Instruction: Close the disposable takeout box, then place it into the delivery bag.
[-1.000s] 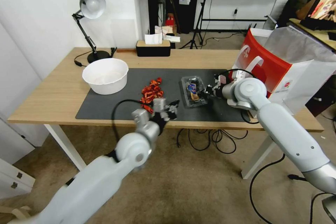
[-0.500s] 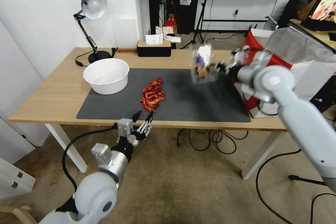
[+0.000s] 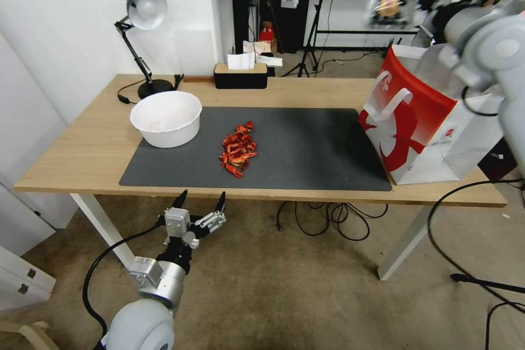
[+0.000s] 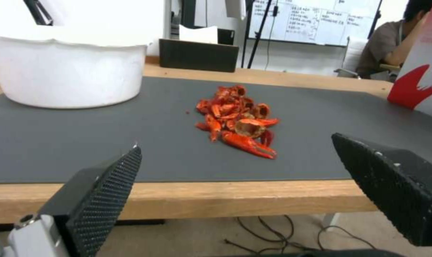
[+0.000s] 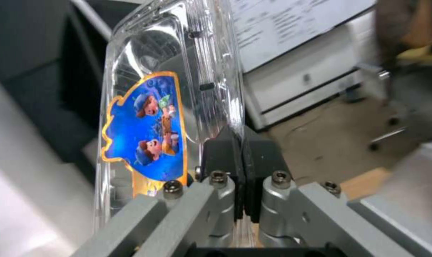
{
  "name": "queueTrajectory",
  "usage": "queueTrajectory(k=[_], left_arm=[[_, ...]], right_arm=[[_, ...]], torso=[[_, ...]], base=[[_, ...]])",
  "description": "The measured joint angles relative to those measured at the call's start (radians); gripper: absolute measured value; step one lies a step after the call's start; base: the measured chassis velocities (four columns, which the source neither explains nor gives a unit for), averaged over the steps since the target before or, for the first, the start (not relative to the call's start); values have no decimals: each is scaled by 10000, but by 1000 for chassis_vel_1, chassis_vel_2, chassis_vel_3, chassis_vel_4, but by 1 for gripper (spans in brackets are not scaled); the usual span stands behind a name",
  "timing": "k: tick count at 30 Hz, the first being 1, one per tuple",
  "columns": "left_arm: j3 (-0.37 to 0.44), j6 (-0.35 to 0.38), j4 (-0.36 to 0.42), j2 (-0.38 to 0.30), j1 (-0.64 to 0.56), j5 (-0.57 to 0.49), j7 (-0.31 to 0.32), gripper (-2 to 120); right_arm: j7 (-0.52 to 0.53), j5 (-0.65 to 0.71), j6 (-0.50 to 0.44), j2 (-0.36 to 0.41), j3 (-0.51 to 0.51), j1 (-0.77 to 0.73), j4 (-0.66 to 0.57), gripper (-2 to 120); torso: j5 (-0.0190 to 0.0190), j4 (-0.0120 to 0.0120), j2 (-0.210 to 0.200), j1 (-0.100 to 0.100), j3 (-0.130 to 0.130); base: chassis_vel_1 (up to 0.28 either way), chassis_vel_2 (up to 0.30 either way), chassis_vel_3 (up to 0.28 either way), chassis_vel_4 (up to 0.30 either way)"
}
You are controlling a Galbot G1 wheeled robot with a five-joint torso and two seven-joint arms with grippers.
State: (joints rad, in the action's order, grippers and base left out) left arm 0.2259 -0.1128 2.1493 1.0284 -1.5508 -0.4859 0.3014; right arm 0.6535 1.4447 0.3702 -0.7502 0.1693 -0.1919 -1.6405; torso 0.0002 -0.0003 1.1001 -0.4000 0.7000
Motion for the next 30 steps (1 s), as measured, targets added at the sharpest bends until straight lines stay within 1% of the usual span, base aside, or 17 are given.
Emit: queueTrajectory(k=[1,2,3,6,7,9,11,15,21,22,23,24,27,28,29,30], left_arm=[[-34,11,-18,19,29,2,-1,100],[-96,35,-52,62,74,2,-2,100],[-96,35,-52,62,74,2,-2,100],[-203,63,-145,123,143,1,-8,100],[-203,63,-145,123,143,1,-8,100],[-266,62,-307,147,210,-23,-25,100],[-282,60,-353,149,235,-36,-27,100],[-356,59,-414,124,345,-199,-32,100],[-415,65,-451,116,374,-297,-41,100],[-431,65,-475,131,365,-303,-45,100],[-441,65,-480,153,351,-303,-49,100],[-441,65,-480,153,351,-303,-49,100],[-458,64,-492,217,308,-296,-52,100],[-458,64,-492,217,308,-296,-52,100],[-459,64,-494,234,285,-289,-52,100],[-457,62,-494,240,271,-283,-52,100]], right_arm=[[-14,-167,20,45,15,-90,20,0],[-90,-611,68,147,103,-331,55,0],[-90,-611,68,147,103,-331,55,0],[-407,-1658,116,385,402,-995,64,0],[-407,-1658,116,385,402,-995,64,0],[-684,-2504,96,517,805,-1737,-14,0],[-732,-2636,87,539,918,-1927,-63,0],[-785,-2938,57,564,1330,-2861,-337,0],[-683,-2904,80,640,1470,-3245,-546,0],[-649,-2871,80,669,1486,-3306,-579,1],[-633,-2797,81,692,1487,-3331,-592,6],[-633,-2797,81,692,1487,-3331,-592,6],[-598,-2551,107,737,1488,-3335,-644,19],[-598,-2551,107,737,1488,-3335,-644,19],[-587,-2504,113,744,1489,-3335,-655,26],[-585,-2484,116,745,1488,-3329,-659,29]], torso=[[3,0,0,0,0],[3,4,0,0,0],[3,4,0,0,0],[0,4,0,0,0],[0,4,0,0,0],[1,1,-1,0,0],[1,2,-1,0,0],[0,4,-1,0,0],[-2,4,-1,1,0],[-4,3,0,1,-1],[-3,3,0,1,-1],[-3,3,0,1,-1],[-3,4,0,1,-1],[-3,4,0,1,-1],[-3,4,0,1,-1],[-3,3,0,0,-1]], base=[[0,0,0,0],[0,0,0,0],[0,0,0,0],[0,0,0,0],[0,0,0,0],[0,0,0,0],[0,0,0,0],[0,0,0,0],[0,0,0,0],[0,0,0,0],[0,0,0,0],[0,0,0,0],[0,0,0,0],[0,0,0,0],[0,0,0,0],[0,0,0,0]])
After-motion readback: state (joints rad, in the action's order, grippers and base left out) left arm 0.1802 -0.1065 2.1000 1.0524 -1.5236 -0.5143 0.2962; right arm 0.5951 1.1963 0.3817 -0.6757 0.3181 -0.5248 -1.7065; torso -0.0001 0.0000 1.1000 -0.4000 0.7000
